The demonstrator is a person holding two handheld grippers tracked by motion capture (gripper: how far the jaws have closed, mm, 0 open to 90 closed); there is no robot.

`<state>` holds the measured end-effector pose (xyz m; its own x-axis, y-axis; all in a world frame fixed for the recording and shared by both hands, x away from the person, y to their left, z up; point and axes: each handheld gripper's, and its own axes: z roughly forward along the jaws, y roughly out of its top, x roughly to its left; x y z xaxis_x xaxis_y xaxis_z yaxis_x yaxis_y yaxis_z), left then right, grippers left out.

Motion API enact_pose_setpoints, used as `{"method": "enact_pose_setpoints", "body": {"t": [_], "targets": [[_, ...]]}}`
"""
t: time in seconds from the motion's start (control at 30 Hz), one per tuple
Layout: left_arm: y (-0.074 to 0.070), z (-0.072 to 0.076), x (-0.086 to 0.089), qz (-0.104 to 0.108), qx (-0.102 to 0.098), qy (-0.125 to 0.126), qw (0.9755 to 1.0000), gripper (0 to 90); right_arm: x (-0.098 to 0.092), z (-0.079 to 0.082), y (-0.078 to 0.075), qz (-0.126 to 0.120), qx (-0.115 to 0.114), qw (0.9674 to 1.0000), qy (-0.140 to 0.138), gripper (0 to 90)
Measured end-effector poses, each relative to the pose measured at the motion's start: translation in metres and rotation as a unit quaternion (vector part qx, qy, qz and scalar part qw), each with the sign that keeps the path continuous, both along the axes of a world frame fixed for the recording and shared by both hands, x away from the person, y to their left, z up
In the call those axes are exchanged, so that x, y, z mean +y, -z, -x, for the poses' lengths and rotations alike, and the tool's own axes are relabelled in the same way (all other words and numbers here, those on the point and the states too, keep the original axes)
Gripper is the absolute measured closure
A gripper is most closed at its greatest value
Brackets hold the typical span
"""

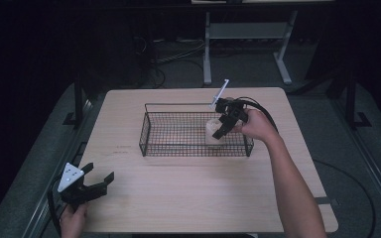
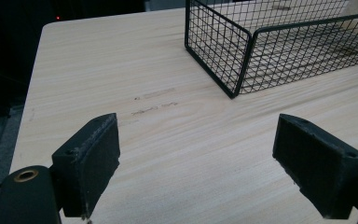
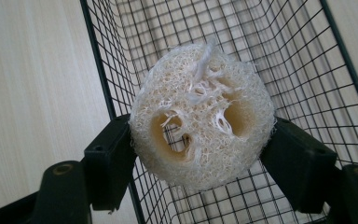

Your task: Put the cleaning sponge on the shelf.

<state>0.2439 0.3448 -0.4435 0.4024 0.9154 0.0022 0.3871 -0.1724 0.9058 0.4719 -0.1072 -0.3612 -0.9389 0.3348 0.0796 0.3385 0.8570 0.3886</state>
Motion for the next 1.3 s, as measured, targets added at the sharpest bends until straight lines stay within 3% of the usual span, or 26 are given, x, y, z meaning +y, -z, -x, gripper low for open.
{"method": "enact_pose_setpoints", "body": {"t": [0.47, 0.8, 1.3], "targets": [[0.000, 0.000, 0.000, 0.001, 0.000, 0.001, 1.0000, 14.0, 0.004, -0.003, 0.008, 0.003, 0.003, 1.0000, -0.005, 27.8], [0.000, 0.000, 0.000, 0.001, 0.000, 0.001, 1.0000, 14.0, -0.001, -0.007, 0.025, -0.006, 0.010, 0.9999, 0.009, 27.7], [0.000, 0.001, 0.001, 0.002, 0.000, -0.001, 1.0000, 13.9, 0.003, -0.008, 0.031, 0.007, 0.011, 0.9999, 0.008, 26.7]]}}
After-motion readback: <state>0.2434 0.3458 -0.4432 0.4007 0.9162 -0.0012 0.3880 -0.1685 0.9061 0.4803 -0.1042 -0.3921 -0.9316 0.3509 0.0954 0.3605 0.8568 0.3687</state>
